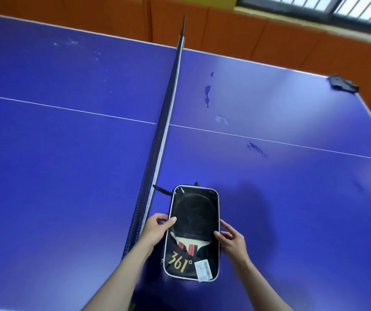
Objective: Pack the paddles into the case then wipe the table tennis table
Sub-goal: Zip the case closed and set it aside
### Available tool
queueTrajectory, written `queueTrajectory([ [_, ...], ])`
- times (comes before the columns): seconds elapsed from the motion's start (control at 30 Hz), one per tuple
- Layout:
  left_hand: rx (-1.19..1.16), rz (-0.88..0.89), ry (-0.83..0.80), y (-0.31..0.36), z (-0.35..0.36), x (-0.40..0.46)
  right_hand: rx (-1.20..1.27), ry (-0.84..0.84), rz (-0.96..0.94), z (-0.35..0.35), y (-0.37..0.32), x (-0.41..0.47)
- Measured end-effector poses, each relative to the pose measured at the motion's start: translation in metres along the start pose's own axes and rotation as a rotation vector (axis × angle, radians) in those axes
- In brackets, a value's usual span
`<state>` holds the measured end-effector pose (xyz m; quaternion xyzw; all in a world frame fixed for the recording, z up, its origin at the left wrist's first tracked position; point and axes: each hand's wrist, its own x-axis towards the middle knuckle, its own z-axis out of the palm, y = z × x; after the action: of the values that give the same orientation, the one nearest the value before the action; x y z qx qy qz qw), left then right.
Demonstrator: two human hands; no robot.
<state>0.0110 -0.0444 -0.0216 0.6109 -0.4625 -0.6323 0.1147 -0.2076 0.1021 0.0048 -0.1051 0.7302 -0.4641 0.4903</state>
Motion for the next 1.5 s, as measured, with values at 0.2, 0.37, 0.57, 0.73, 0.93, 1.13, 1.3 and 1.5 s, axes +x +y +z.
queueTrajectory([
  [0.2, -0.02, 0.084, -0.05, 0.009, 0.054, -0.045, 0.112, 0.154, -0.084, -0.058, 0.005, -0.054],
  [0.37, 0.01, 0.127, -0.133, 0.013, 0.124, -0.088, 0.221, 0.275, -0.188, -0.13, 0.022, -0.102],
  [0.57, 0.097, 0.193, -0.245, 0.008, 0.227, -0.159, 0.307, 0.477, -0.254, -0.229, 0.068, -0.165],
  [0.73, 0.195, 0.228, -0.357, -0.007, 0.31, -0.217, 0.349, 0.65, -0.252, -0.308, 0.112, -0.219],
  [0.93, 0.296, 0.253, -0.483, -0.015, 0.397, -0.27, 0.441, 0.79, -0.272, -0.38, 0.155, -0.271],
  [1.13, 0.398, 0.258, -0.553, -0.01, 0.469, -0.293, 0.531, 0.867, -0.228, -0.431, 0.185, -0.275],
  [1.3, 0.431, 0.314, -0.612, 0.007, 0.541, -0.281, 0.535, 0.925, -0.189, -0.489, 0.183, -0.249],
  [1.5, 0.493, 0.315, -0.706, 0.039, 0.646, -0.26, 0.448, 1.017, -0.133, -0.569, 0.161, -0.216],
])
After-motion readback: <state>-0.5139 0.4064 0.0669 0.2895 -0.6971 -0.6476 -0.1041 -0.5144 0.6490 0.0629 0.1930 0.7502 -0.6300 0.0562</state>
